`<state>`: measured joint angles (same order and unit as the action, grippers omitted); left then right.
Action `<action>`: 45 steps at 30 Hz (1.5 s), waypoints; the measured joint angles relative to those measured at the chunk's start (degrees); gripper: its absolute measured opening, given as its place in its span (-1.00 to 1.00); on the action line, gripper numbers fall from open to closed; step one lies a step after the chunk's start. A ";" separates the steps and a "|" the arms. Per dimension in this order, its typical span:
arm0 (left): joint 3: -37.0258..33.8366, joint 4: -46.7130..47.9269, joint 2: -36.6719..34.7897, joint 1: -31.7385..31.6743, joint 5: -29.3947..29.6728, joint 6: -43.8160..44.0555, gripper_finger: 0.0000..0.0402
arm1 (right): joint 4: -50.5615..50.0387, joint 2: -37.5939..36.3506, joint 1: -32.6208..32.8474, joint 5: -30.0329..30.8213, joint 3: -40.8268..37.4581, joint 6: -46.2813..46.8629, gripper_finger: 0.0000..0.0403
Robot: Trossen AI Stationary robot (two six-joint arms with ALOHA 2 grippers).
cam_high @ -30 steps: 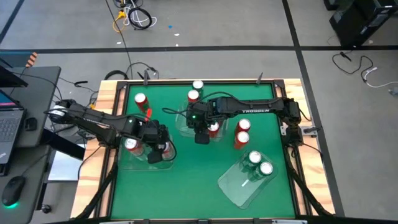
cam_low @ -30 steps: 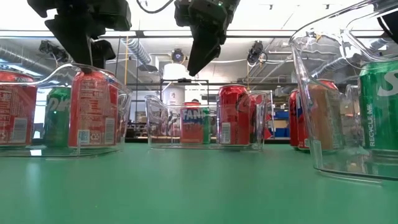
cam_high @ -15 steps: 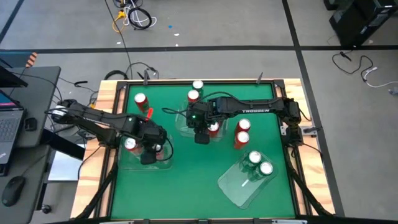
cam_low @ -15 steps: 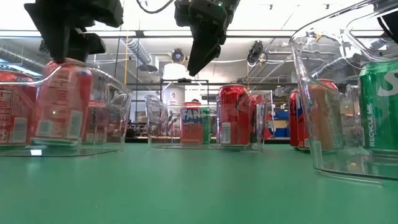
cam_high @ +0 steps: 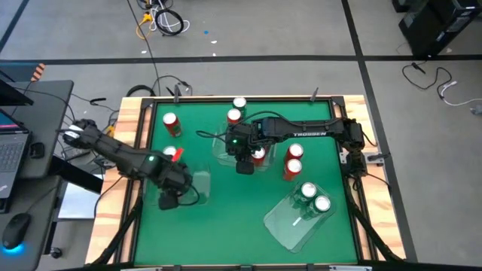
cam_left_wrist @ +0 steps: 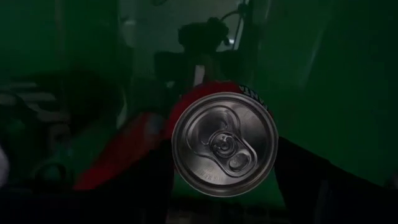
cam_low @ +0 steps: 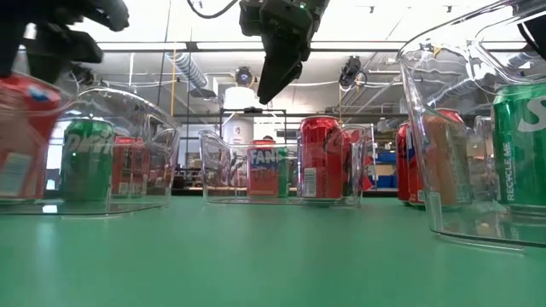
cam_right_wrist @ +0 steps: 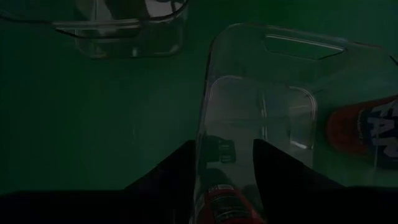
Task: Sort soda cans
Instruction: Adjust the red soda can in the bottom left transparent bin
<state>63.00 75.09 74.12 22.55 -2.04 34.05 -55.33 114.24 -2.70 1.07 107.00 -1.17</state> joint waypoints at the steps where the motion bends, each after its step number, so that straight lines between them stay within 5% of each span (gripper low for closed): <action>1: 0.00 0.49 -0.01 1.06 0.02 1.21 0.17 | 0.00 0.00 0.01 0.00 0.00 0.00 -0.27; 17: -4.08 5.51 -1.31 11.92 0.75 14.06 0.16 | -0.04 0.00 0.04 -0.69 0.00 -0.13 -0.27; 30: -4.52 7.68 -2.94 12.04 -0.25 15.93 0.36 | -0.07 0.00 0.02 -0.78 0.00 -0.52 -0.27; 45: -1.91 13.34 -2.81 10.64 -3.23 16.03 0.37 | -0.04 0.00 0.02 -1.08 0.00 -0.50 -0.27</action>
<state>61.10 88.43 71.31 33.19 -5.28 50.07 -55.37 114.24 -2.68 -0.01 107.00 -1.67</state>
